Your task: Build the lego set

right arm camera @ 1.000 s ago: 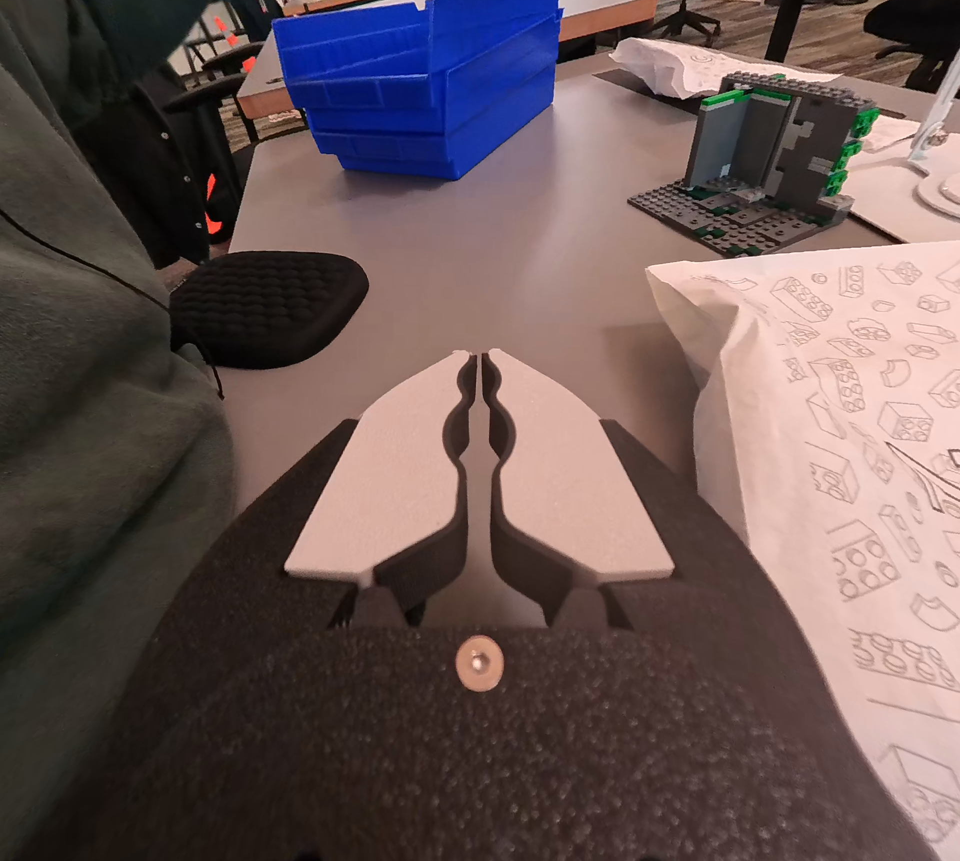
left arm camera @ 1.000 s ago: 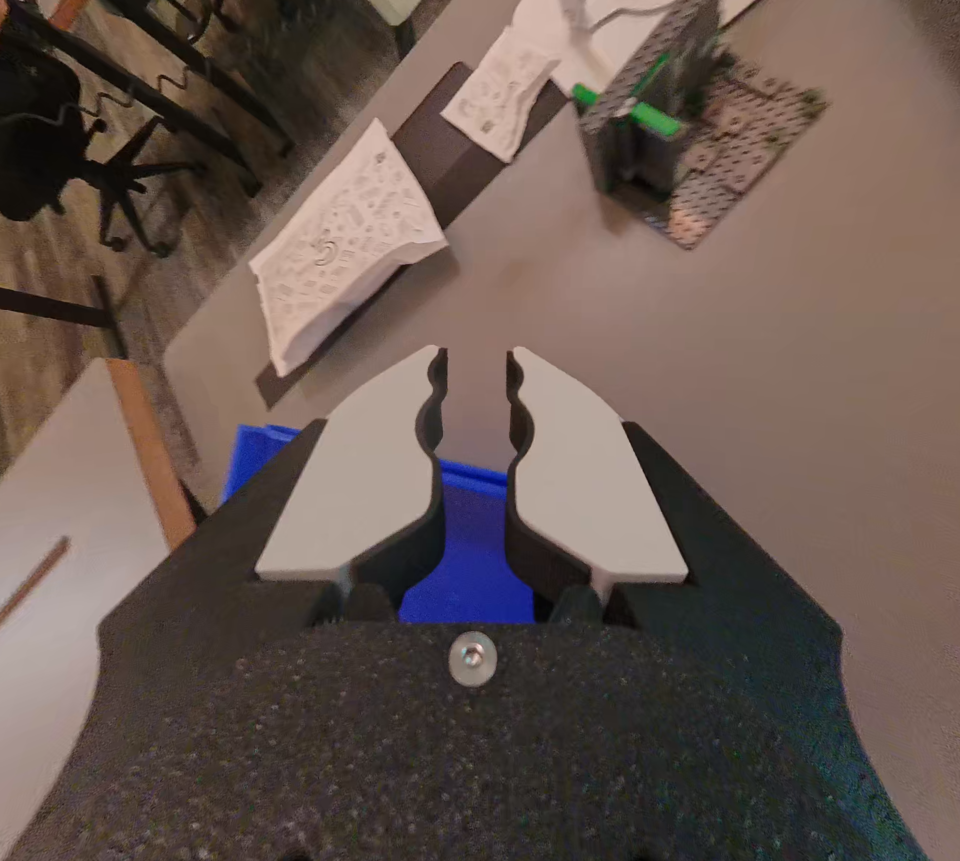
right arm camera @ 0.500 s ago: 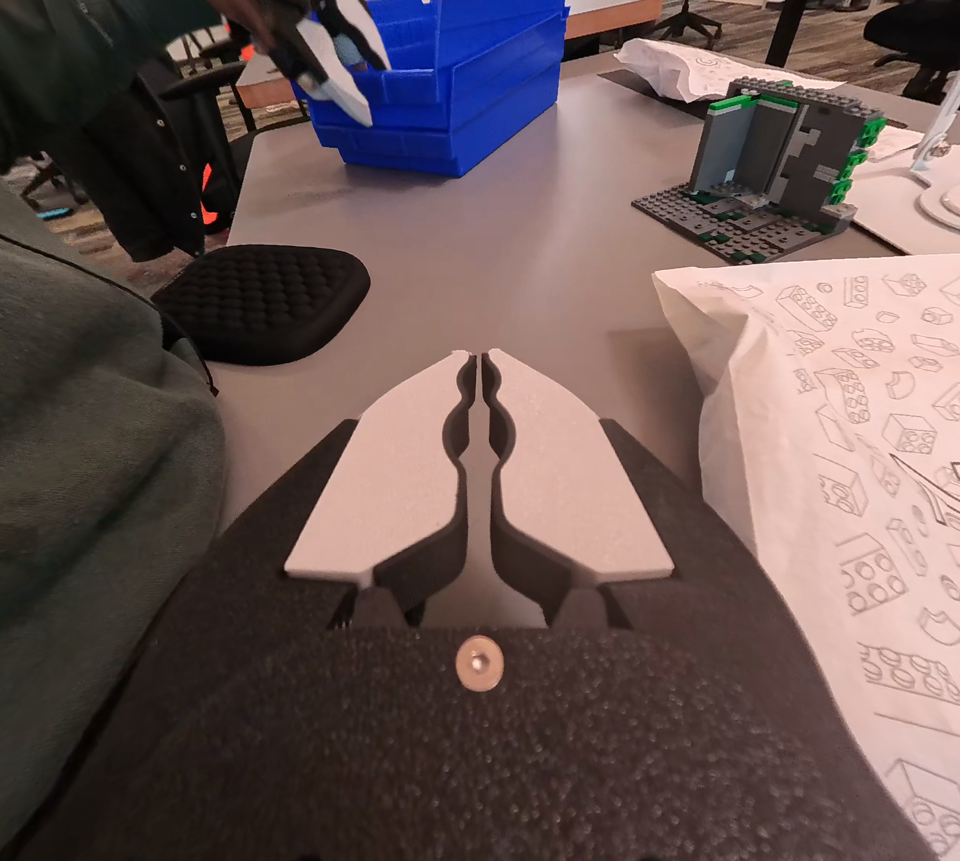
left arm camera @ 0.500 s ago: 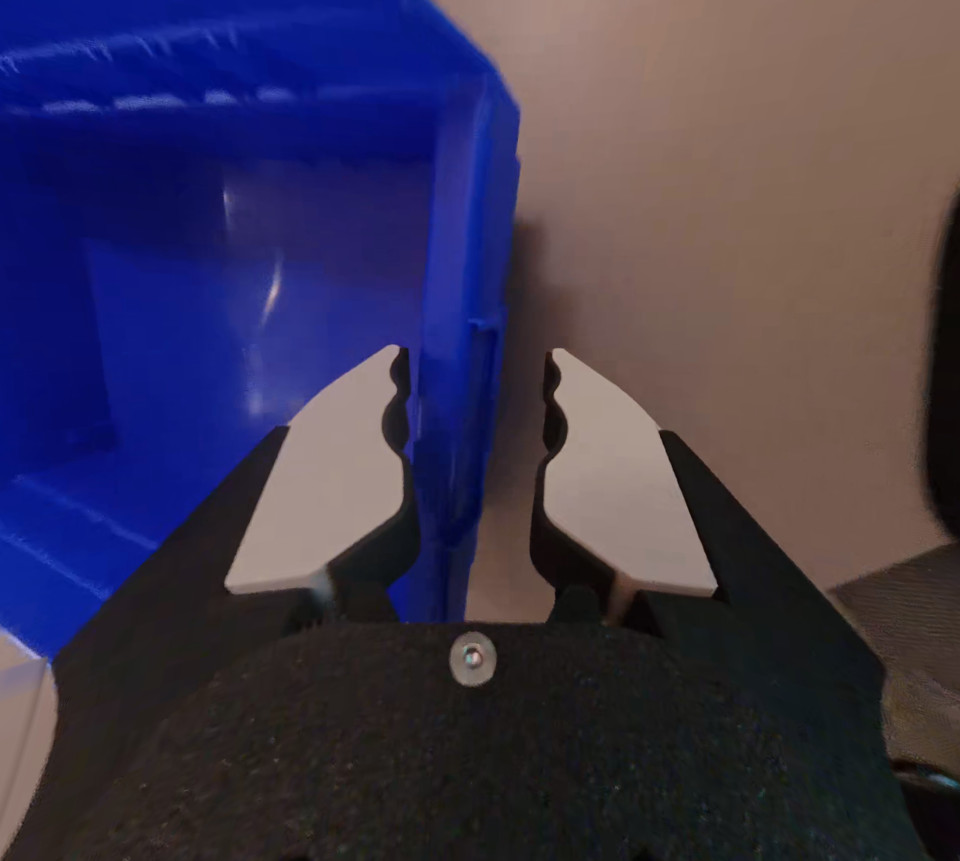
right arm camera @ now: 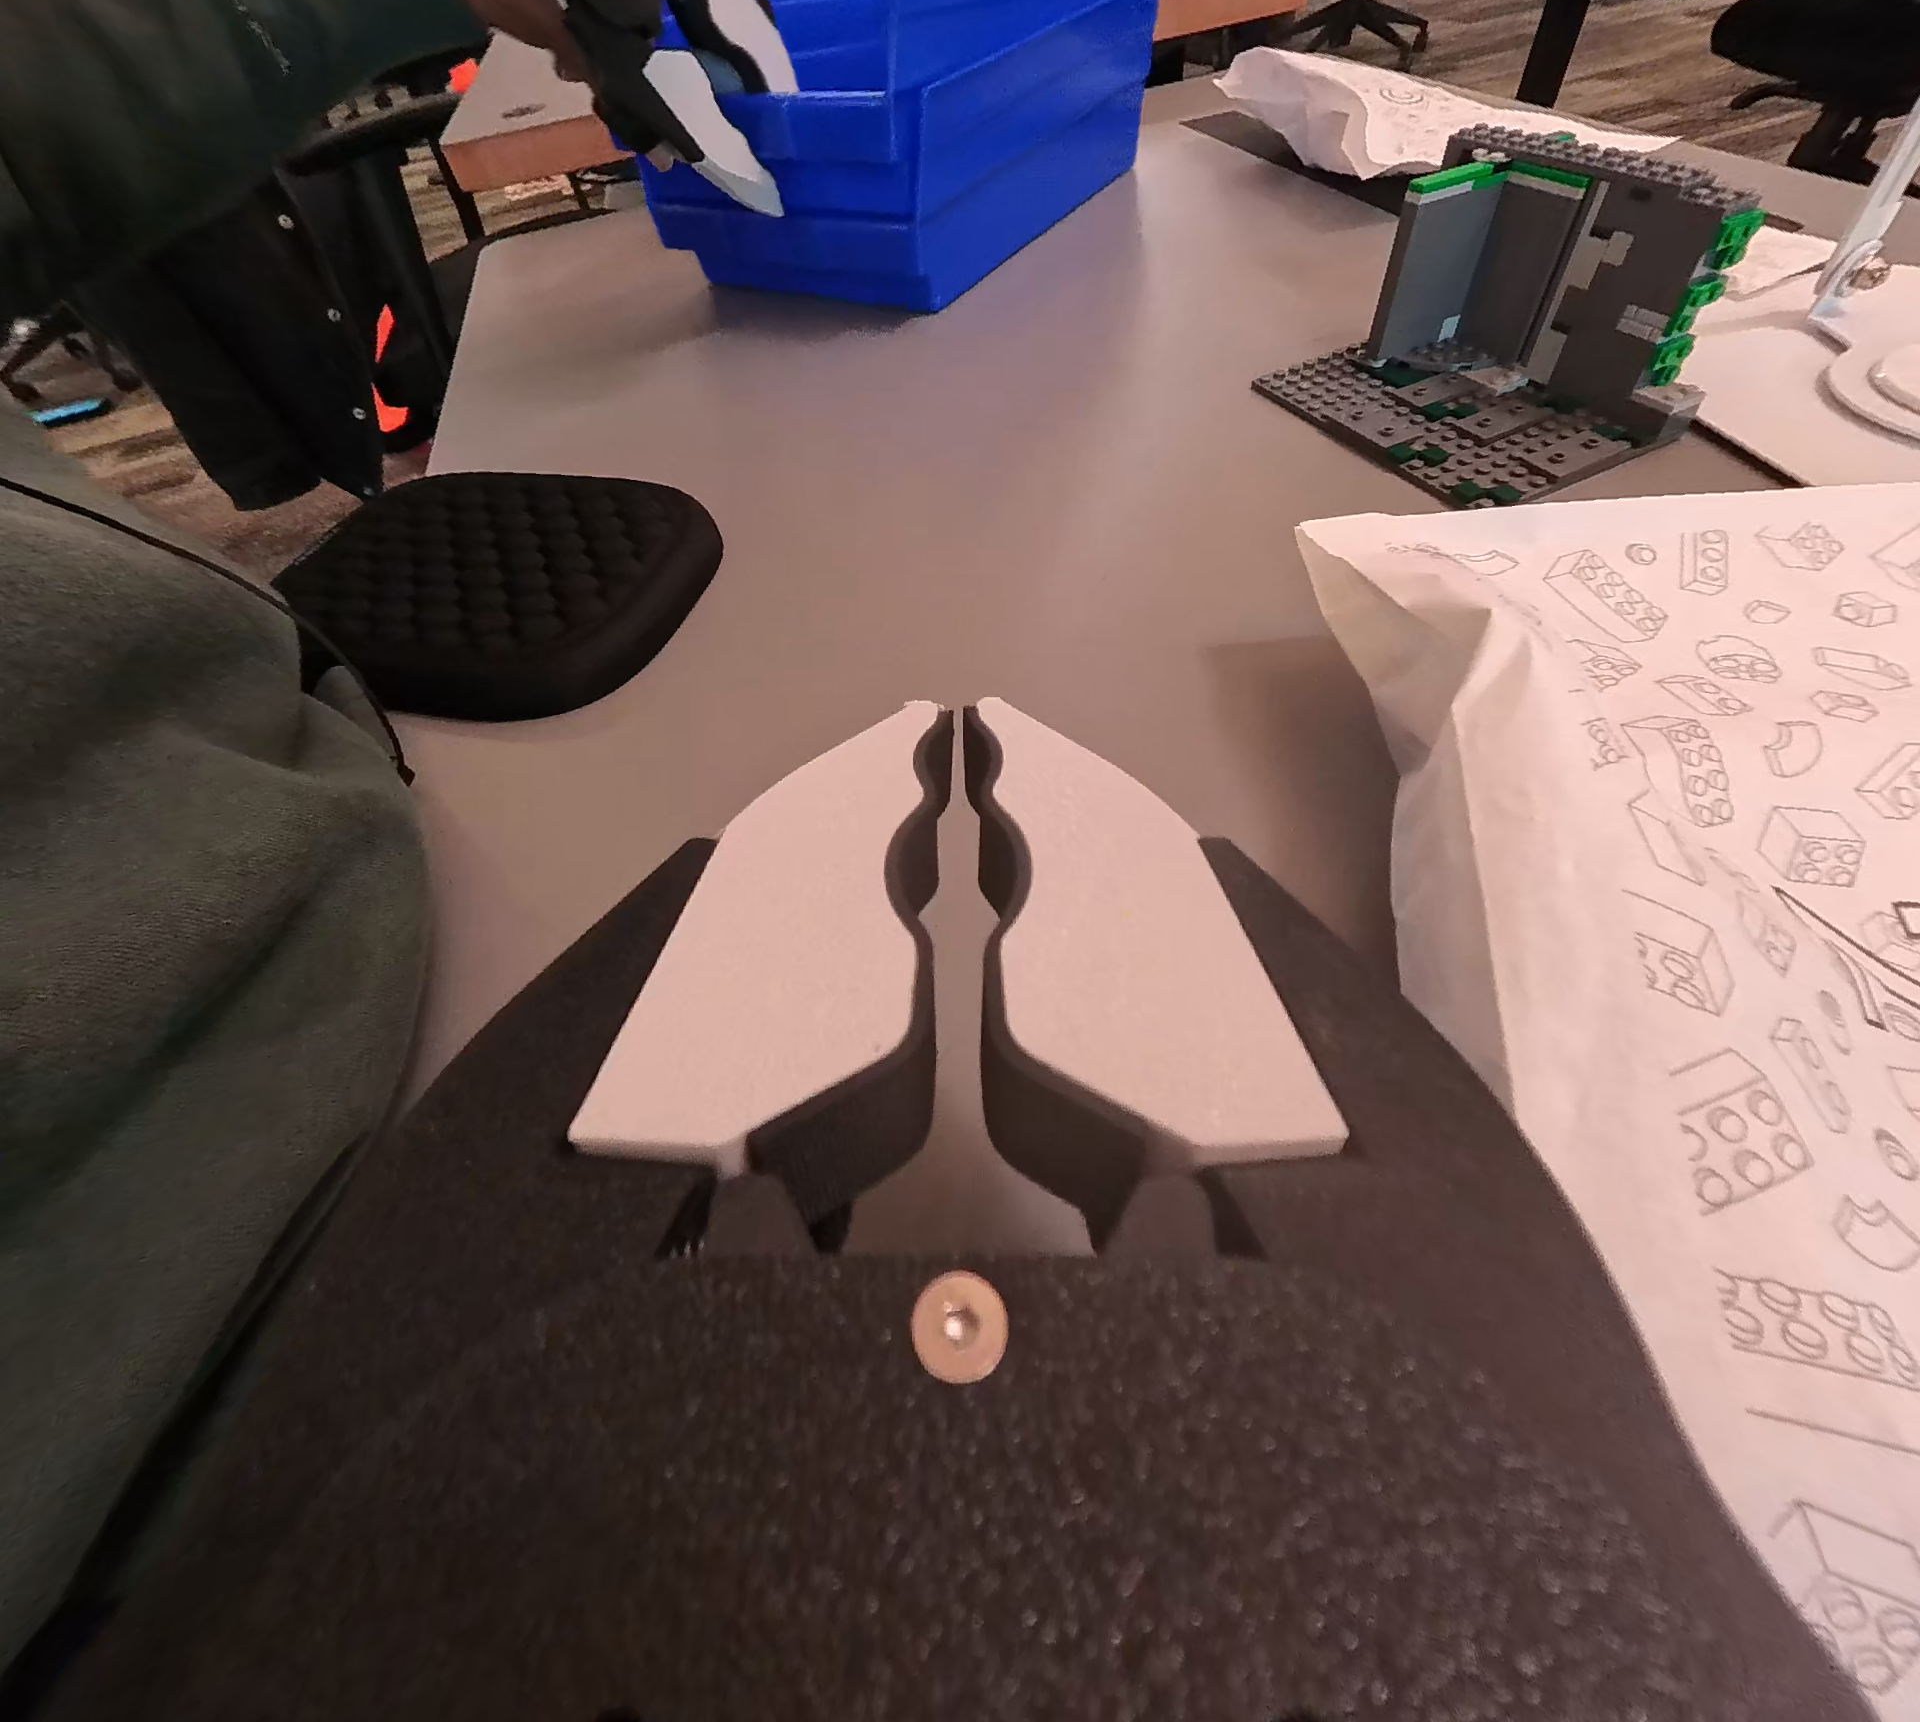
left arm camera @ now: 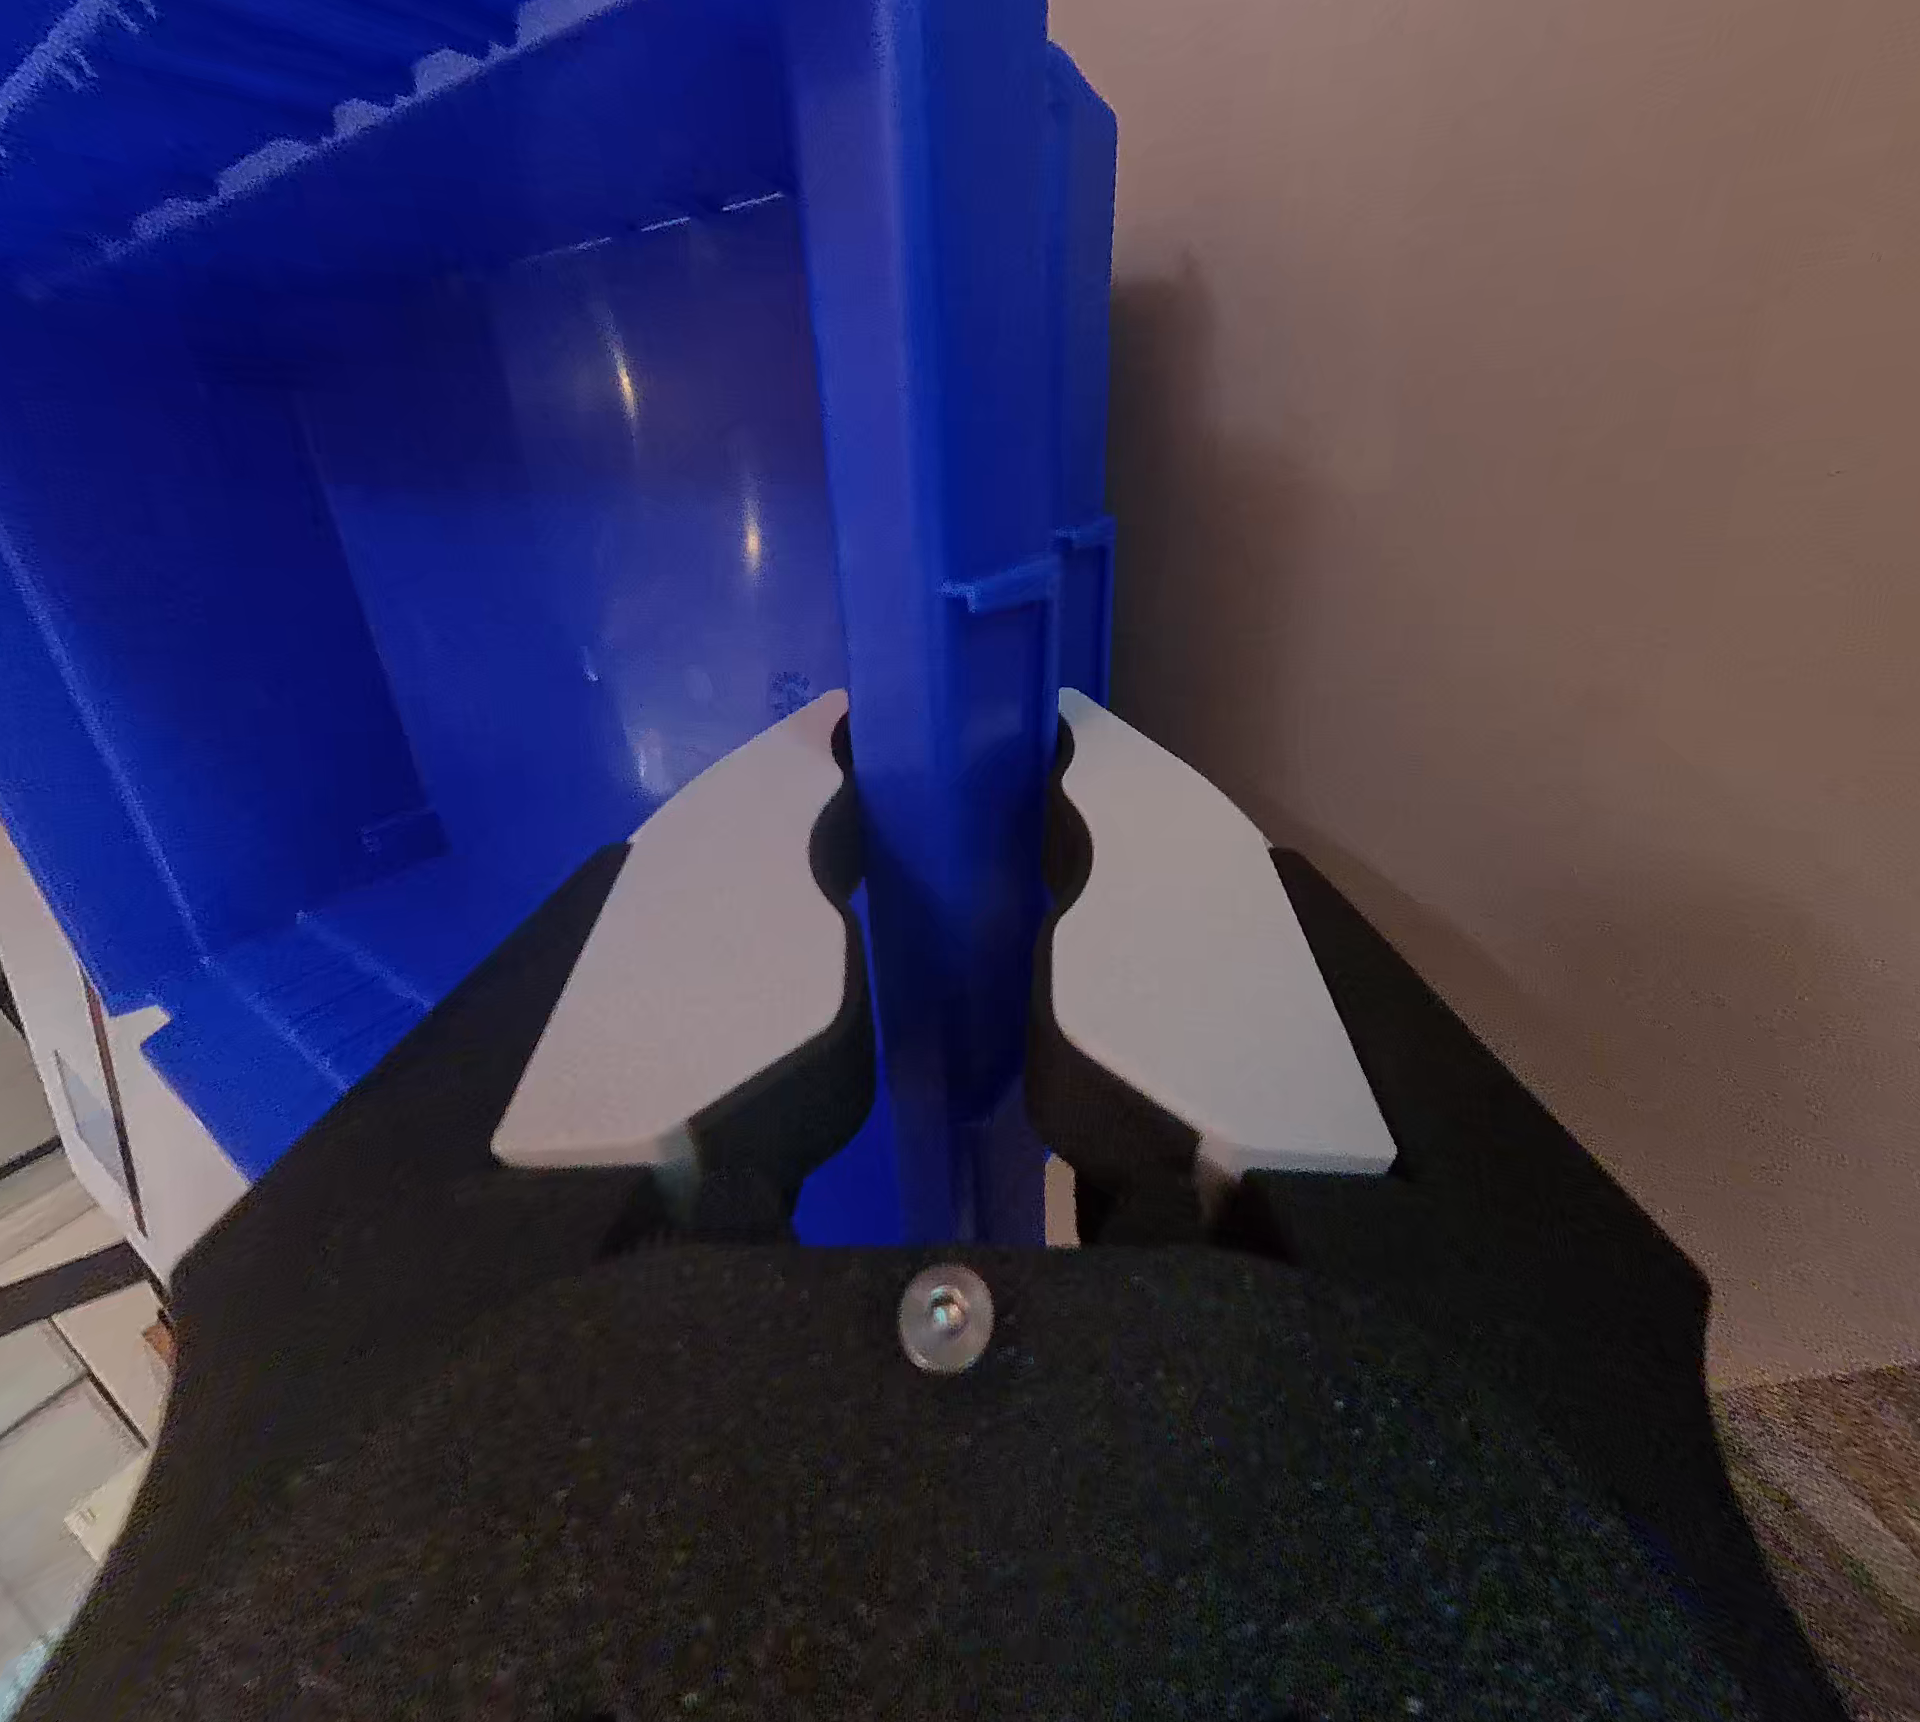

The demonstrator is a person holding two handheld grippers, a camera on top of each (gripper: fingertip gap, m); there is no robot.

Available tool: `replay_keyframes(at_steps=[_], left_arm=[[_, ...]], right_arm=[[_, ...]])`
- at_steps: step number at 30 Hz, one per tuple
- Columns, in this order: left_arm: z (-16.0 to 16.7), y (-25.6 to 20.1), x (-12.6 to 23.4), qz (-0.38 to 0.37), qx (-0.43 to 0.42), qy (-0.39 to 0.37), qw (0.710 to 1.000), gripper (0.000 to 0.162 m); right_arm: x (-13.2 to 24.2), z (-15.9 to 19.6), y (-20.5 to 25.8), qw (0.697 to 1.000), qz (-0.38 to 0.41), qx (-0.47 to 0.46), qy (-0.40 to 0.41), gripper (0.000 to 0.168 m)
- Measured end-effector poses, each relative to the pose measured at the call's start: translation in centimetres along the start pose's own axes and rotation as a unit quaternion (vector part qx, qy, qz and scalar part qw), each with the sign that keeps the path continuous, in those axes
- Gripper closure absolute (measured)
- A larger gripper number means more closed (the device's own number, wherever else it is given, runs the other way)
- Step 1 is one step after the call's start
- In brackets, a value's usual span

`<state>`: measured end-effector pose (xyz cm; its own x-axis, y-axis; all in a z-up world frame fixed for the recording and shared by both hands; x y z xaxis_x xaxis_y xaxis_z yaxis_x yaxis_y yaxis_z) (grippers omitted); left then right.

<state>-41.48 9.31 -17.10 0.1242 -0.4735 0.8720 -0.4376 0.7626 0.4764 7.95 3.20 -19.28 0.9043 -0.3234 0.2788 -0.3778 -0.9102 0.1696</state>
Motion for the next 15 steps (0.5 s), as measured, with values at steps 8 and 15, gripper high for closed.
replay_keyframes(at_steps=[8,15], left_arm=[[-1.5,-1.0,0.4,0.005,-0.004,-0.022,1.0,0.13],[-2.8,-1.7,0.5,0.001,-0.02,-0.044,0.999,0.13]], right_arm=[[-0.2,0.2,0.0,1.0,-0.003,-0.001,0.006,0.167],[-0.5,0.2,0.1,1.0,-0.004,0.0,0.01,0.167]])
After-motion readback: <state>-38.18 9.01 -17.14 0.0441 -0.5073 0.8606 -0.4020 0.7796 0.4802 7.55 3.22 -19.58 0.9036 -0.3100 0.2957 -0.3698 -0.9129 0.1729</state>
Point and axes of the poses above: each gripper's, where its closed fingertips meet, x back along the fingers, z out of its underside, y = z × x across the jaws, the point moved 8 cm from there along x, back along the fingers, and after that the axes turned 3 degrees about -x, right-handed, at the moved point
